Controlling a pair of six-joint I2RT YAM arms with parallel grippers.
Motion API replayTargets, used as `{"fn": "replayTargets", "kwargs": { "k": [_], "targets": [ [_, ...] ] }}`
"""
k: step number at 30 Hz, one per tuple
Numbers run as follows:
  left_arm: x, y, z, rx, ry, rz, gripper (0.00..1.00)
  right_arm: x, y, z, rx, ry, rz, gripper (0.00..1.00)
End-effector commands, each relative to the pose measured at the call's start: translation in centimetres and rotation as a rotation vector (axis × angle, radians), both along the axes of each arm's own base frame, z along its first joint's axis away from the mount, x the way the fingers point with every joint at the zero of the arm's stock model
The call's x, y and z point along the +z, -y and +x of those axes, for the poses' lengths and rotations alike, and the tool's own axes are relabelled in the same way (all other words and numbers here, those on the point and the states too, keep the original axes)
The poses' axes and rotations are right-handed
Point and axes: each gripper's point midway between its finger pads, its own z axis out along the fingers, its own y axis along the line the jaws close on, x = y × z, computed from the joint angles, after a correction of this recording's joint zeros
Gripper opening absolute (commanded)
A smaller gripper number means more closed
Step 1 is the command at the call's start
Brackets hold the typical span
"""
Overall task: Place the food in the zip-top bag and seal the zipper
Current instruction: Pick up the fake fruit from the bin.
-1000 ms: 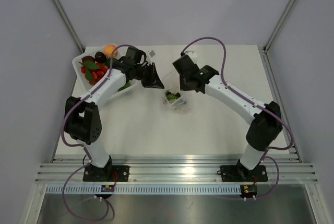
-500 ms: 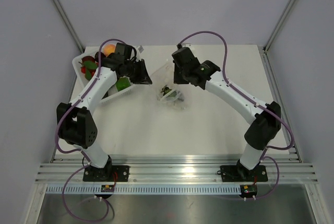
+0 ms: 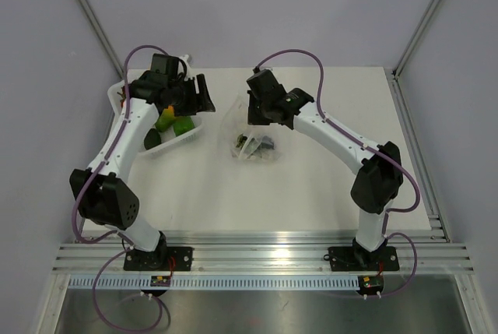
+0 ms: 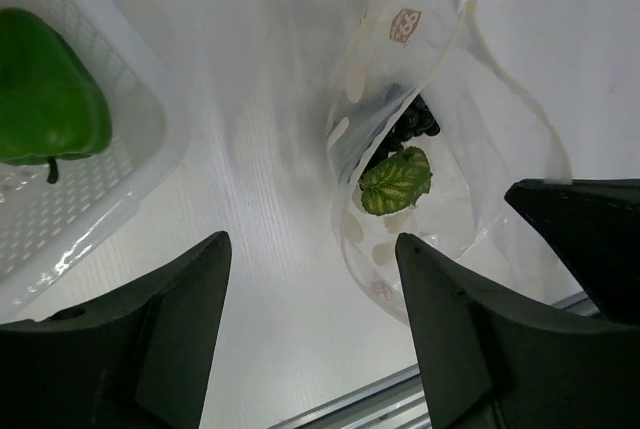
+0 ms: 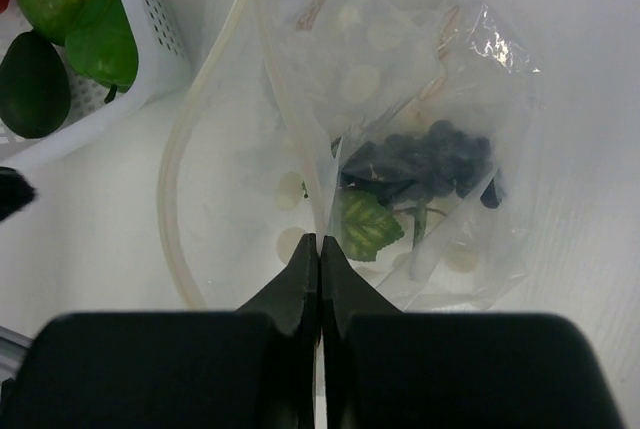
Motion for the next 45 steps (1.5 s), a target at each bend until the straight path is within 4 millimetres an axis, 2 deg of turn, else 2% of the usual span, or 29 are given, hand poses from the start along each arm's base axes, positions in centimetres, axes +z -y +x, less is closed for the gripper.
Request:
{"fn": "replayTargets", "kwargs": {
  "k": [1, 2, 3, 5, 6, 8, 12, 19, 22, 23, 24, 25, 26, 29, 30, 32, 33, 37, 41, 45],
  "targets": [
    [6.2, -3.2, 1.0, 0.104, 0.183, -0.005, 0.69, 2.8, -1.6, 0.9, 0.016, 0.055, 0.084, 0.00],
    [6.6, -4.0, 1.2, 0.134, 0.192, -0.013, 0.68, 3.0, -1.7, 0.9, 0.019, 0.056, 0.090, 0.00],
    [6.8, -5.6, 1.7, 0.182, 0.197, -0.014, 0.66, 3.1, -1.9, 0.8, 0.025, 0.057, 0.096, 0.00],
    [7.0, -7.1, 2.3, 0.231, 0.193, -0.035, 0.66, 3.5, -2.1, 0.8, 0.034, 0.060, 0.111, 0.00],
    [6.8, -8.7, 2.8, 0.272, 0.183, -0.036, 0.66, 3.5, -2.2, 0.7, 0.042, 0.061, 0.116, 0.00],
    [6.3, -9.9, 3.1, 0.308, 0.161, -0.025, 0.67, 3.8, -2.4, 0.6, 0.055, 0.062, 0.125, 0.00],
    [6.0, -14.4, 4.4, 0.450, 0.149, 0.060, 0.68, 4.2, -2.6, 0.4, 0.076, 0.072, 0.135, 0.00],
    [4.3, -20.4, 6.0, 0.633, 0.093, 0.122, 0.68, 4.7, -2.8, 0.2, 0.109, 0.093, 0.143, 0.00],
    [4.1, -22.5, 6.6, 0.681, 0.111, 0.096, 0.66, 4.5, -2.7, 0.1, 0.117, 0.093, 0.137, 0.00],
    [3.6, -23.0, 6.9, 0.696, 0.099, 0.084, 0.65, 4.5, -2.7, 0.1, 0.120, 0.097, 0.135, 0.00],
    [3.3, -24.2, 6.9, 0.721, 0.093, 0.068, 0.65, 4.7, -2.7, 0.1, 0.122, 0.103, 0.137, 0.00],
    [3.2, -24.4, 7.3, 0.715, 0.096, 0.033, 0.65, 4.6, -2.6, 0.2, 0.124, 0.102, 0.135, 0.00],
    [2.4, -25.4, 7.7, 0.743, 0.078, 0.011, 0.64, 4.7, -2.7, 0.2, 0.127, 0.108, 0.137, 0.00],
    [1.9, -27.3, 8.5, 0.780, 0.094, -0.010, 0.63, 4.8, -2.9, 0.2, 0.138, 0.110, 0.143, 0.00],
    [1.1, -27.9, 8.9, 0.788, 0.083, -0.012, 0.62, 4.8, -3.1, 0.1, 0.144, 0.108, 0.146, 0.00],
    [0.7, -29.2, 9.6, 0.799, 0.101, -0.020, 0.58, 4.8, -3.1, 0.0, 0.150, 0.107, 0.147, 0.00],
    [0.0, -29.5, 10.3, 0.795, 0.100, -0.037, 0.54, 4.7, -3.1, -0.1, 0.155, 0.104, 0.146, 0.00],
    [-0.9, -30.9, 11.8, 0.834, 0.120, -0.075, 0.49, 4.1, -2.9, -0.3, 0.159, 0.094, 0.138, 0.00],
    [-1.8, -32.5, 13.0, 0.920, 0.127, -0.066, 0.50, 3.5, -2.8, -0.7, 0.153, 0.075, 0.143, 0.00],
    [-2.6, -33.8, 13.7, 0.976, 0.144, -0.044, 0.56, 3.2, -2.6, -0.8, 0.149, 0.070, 0.134, 0.00]
  ]
}}
